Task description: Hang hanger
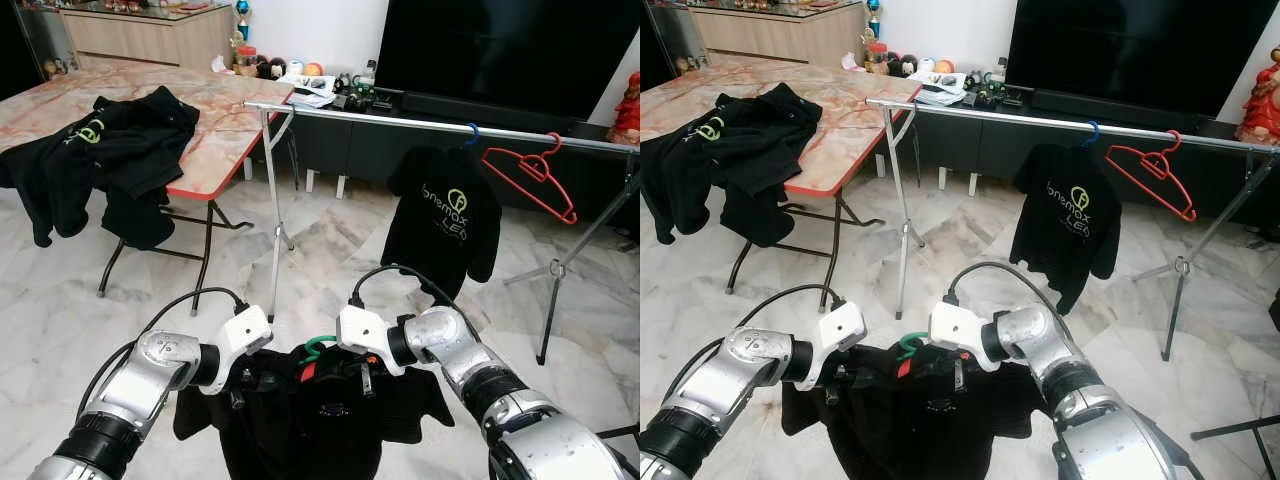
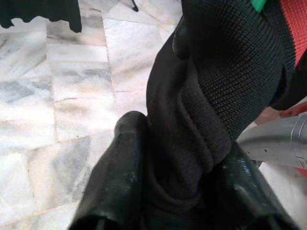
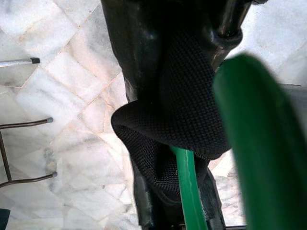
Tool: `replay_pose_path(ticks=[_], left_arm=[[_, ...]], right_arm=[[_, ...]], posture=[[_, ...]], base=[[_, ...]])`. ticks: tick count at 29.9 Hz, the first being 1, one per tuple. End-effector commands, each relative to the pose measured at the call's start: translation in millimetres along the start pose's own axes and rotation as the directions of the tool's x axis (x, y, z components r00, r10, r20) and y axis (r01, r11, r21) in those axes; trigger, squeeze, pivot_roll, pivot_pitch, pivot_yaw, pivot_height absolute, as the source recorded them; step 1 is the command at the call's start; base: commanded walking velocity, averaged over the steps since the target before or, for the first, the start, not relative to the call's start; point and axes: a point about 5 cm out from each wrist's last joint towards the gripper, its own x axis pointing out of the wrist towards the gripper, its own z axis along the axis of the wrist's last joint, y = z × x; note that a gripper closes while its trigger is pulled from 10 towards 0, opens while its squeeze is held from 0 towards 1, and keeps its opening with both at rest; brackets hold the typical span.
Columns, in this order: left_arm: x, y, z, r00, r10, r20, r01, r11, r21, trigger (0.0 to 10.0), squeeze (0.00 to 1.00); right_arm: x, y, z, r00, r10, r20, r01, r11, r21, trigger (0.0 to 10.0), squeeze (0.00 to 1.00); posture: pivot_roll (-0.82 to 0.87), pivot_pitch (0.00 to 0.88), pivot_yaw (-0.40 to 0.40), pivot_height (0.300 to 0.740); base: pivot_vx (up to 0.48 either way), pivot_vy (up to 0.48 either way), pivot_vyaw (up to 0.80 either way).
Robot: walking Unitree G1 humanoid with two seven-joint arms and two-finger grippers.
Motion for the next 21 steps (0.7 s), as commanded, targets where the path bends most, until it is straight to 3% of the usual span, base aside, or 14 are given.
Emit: replay_pose_path(ticks=[1,21], left_arm=[[3.9,-0.3,7.4,1.0,-0.013,0.017,0.013,1.0,0.009,0.0,0.0],[4.5,0.4,7.6,1.0,-0.01,0.026,0.01,1.0,0.012,0.0,0.0]], right_arm=[[-1.1,-10.1,23.5,0.998,-0.012,0.069,0.017,0.998,-0.062,10.0,0.0],[-2.7,-8.6,19.8,0.997,0.007,0.071,-0.005,1.0,-0.028,10.0,0.0]], posture=[[0.16,0.0,-0.075,0.74],[0.16,0.0,-0.076,0.74]], base=[[0.0,0.0,0.0],[0.0,0.0,0.0]])
